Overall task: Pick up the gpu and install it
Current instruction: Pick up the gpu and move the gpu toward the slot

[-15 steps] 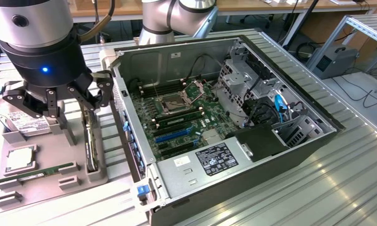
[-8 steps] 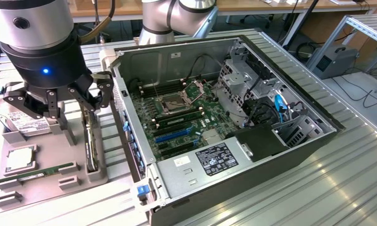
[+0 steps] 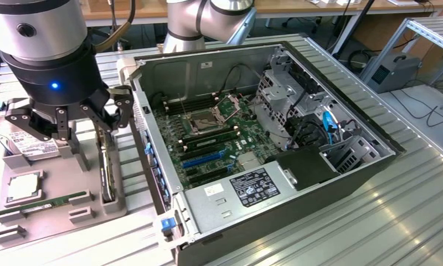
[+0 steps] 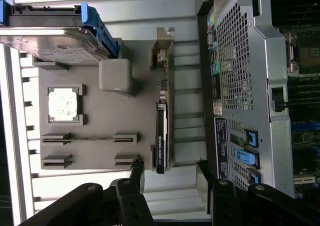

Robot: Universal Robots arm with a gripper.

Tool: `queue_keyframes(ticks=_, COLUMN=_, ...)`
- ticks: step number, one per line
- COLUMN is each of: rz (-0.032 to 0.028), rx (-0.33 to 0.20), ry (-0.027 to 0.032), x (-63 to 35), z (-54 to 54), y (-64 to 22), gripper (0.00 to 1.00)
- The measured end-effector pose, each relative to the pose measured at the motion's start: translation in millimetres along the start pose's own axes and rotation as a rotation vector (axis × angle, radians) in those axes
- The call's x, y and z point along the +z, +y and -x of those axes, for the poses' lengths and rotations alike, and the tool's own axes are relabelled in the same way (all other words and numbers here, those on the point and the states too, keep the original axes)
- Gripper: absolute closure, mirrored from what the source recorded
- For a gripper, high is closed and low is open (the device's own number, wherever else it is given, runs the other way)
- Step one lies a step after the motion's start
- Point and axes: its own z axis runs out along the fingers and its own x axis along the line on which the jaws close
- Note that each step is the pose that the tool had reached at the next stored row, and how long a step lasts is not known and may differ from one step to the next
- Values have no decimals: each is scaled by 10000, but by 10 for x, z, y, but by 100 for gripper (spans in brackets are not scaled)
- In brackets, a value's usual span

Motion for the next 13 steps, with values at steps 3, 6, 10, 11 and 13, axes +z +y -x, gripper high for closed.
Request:
queue_keyframes(ticks=3, rz=0, rx=0, ry=0, x=8, z=0, y=0, gripper=46)
queue_keyframes(ticks=6, rz=0, rx=0, ry=0, x=15, z=0, y=-1, gripper=46)
queue_keyframes(ticks=10, rz=0, rx=0, ry=0, x=26, z=-1, y=-1, gripper=46)
queue_keyframes(ticks=11, rz=0, rx=0, ry=0, x=28, z=-1, y=-1, gripper=46)
queue_keyframes(ticks=13, rz=0, rx=0, ry=0, x=34, z=-1, y=-2, gripper=46)
